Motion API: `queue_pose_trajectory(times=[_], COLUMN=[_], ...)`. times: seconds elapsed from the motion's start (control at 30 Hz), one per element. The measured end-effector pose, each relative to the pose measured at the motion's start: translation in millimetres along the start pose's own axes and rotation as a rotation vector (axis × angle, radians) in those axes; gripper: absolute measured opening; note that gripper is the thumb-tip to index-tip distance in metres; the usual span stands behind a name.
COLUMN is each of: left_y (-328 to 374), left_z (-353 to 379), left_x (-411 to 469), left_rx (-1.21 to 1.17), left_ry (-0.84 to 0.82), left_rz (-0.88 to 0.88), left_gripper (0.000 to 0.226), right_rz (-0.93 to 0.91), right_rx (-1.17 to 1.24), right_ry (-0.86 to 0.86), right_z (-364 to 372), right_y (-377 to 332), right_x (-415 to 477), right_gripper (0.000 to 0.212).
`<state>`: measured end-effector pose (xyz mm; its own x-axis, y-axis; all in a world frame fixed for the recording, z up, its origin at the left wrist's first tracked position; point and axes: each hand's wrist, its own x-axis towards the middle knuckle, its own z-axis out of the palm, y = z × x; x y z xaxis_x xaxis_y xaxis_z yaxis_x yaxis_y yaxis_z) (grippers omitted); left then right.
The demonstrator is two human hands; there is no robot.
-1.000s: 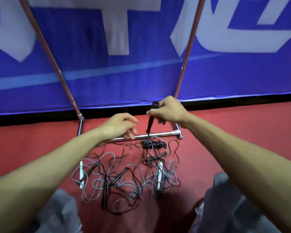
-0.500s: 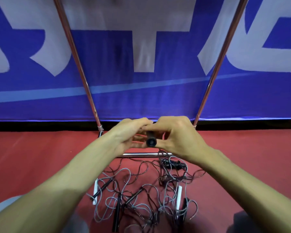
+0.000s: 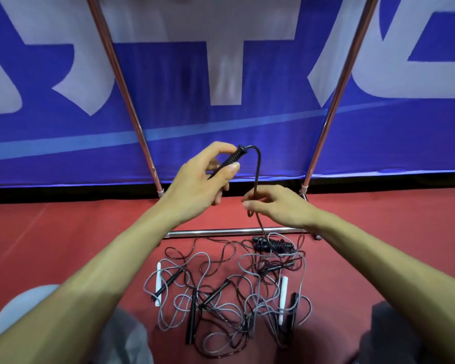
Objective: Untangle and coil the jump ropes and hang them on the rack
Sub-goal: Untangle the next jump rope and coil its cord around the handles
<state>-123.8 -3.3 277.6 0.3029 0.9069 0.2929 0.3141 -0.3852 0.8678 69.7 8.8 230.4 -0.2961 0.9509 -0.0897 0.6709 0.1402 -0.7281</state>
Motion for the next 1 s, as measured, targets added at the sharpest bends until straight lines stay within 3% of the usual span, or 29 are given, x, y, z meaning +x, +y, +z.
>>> queue_pose_trajectory(times=[0.07, 0.17, 0.27, 0.37, 0.47, 0.57, 0.73, 0.93, 1.0], left_y=[-3, -9, -12, -15, -22, -26, -29, -29, -29], left_z=[-1, -5, -10, -15, -21, -8, 31, 67, 77], left_x=[0, 4, 10, 15, 19, 19, 9, 2, -1], left_rx=[0.010, -0.071, -0.309, -0.520, -0.664, -0.642, -0.307, -0.207, -0.210], left_ry=[0.057, 0.265, 0.443, 0.614, 0.729, 0.635, 0.247, -0.167, -0.193], left_rz=[0.010, -0.071, -0.261, -0.383, -0.472, -0.497, -0.504, -0.408, -0.378], left_gripper=[0.011, 0.007, 0.024, 0.017, 0.014, 0.014, 0.009, 0.026, 0.029], right_rz=[0.000, 0.044, 0.025, 0.002, -0.051, -0.095, -0.169, -0.173, -0.177], right_rx=[0.025, 0.231, 0.368, 0.292, 0.262, 0.382, 0.754, 1.268, 1.395], right_ry=[-0.018, -0.014, -0.043, -0.127, -0.096, 0.014, 0.254, 0.326, 0.307], right_z=[4, 5, 1, -3, -4, -4, -24, -52, -57], right_y=[-4, -7, -12, -12, -5, -3, -19, -30, -33], right_x=[0, -2, -9, -16, -15, -12, -7, -4, -5], right_gripper=[0.019, 0.028, 0.053, 0.071, 0.046, 0.022, 0.026, 0.026, 0.025])
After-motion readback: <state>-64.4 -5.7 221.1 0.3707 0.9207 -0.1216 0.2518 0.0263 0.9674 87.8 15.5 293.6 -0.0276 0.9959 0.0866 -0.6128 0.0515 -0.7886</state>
